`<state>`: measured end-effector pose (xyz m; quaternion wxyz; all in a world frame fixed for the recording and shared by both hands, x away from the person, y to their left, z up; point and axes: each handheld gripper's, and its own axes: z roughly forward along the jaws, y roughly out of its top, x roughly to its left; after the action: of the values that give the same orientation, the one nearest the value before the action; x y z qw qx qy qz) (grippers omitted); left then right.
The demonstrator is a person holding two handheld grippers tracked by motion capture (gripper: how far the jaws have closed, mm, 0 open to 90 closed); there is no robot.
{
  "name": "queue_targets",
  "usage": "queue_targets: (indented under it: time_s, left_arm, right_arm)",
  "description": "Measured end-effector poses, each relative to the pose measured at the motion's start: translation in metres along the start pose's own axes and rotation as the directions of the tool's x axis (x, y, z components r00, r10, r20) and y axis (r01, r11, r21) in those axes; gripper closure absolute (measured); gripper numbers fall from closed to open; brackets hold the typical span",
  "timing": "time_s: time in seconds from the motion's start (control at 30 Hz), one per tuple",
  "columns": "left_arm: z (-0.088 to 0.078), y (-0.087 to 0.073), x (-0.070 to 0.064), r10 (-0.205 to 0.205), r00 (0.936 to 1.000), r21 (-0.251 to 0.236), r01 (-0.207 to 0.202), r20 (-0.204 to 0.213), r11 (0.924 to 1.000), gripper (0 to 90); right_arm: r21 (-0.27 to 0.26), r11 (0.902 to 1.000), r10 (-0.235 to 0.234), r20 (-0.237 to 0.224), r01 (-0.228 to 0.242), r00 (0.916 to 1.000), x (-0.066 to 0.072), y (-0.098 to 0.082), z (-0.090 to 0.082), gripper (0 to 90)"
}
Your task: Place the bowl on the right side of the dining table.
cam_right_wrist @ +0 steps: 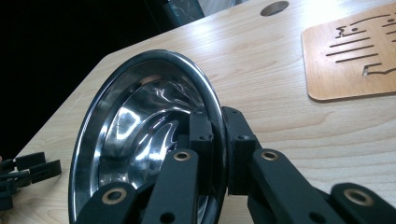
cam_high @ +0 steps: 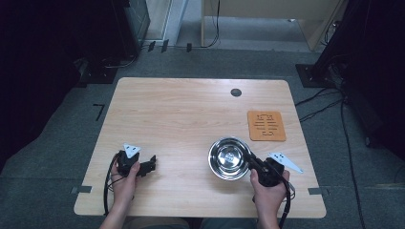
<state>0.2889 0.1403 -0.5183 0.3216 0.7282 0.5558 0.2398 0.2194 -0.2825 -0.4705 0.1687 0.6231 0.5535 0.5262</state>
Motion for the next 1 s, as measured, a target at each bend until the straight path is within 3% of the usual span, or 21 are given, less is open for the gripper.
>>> queue_targets:
  time_s: [0.53,1.0]
  left_arm:
    - [-0.001,-0.001,0.009,-0.015,0.9995,0.003,0.015,-0.028,0.9999,14.1]
    - [0.0,0.0,0.011,-0.003,0.9997,0.008,0.003,-0.023,1.0,12.6]
  right_arm:
    - [-0.022,0.9995,0.025,0.018,-0.024,0.9995,-0.009,0.006,-0.005,85.1]
    - [-0.053,0.9965,0.066,0.034,-0.064,0.9972,-0.02,0.012,-0.011,85.1]
